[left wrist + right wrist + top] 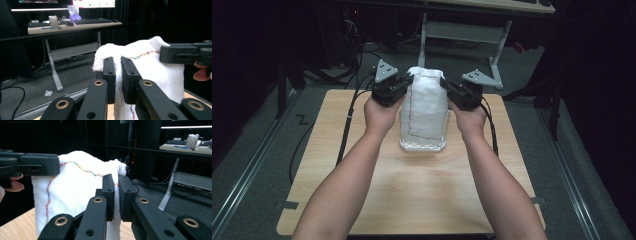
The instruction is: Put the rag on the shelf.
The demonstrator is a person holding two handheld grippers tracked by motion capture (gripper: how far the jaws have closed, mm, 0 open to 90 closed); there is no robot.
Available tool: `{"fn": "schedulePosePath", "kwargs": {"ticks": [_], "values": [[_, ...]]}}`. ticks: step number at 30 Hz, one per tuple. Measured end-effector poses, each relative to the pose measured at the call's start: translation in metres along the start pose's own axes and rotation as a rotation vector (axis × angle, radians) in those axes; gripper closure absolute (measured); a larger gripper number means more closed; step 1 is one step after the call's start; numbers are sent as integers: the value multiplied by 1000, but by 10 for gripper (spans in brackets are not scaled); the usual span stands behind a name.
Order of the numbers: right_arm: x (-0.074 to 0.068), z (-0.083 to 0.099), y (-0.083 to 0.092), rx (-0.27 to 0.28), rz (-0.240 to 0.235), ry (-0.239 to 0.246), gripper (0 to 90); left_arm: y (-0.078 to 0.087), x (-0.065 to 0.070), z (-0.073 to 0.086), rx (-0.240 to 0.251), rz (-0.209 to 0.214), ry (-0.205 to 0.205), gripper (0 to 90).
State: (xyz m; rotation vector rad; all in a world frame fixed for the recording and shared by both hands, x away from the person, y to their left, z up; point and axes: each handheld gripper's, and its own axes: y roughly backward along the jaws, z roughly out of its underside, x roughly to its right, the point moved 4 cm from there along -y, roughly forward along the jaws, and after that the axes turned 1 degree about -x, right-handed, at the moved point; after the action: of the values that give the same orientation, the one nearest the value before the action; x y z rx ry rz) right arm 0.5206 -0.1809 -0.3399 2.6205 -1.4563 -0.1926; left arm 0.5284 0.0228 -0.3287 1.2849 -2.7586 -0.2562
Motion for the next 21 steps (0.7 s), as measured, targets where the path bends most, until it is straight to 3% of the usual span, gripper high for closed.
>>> {"fn": "schedulePosePath", "kwargs": {"ticks": [7,10,21], "values": [[8,-3,-14,-33,11,23,851,-16,-11,5,-38,-15,38,829],[12,-1,-19,-40,5,-8,850,-21,-13,6,-58,-22,26,828],[22,20,-40,-153,22,-11,847,-43,-25,29,-166,-10,51,821]]}}
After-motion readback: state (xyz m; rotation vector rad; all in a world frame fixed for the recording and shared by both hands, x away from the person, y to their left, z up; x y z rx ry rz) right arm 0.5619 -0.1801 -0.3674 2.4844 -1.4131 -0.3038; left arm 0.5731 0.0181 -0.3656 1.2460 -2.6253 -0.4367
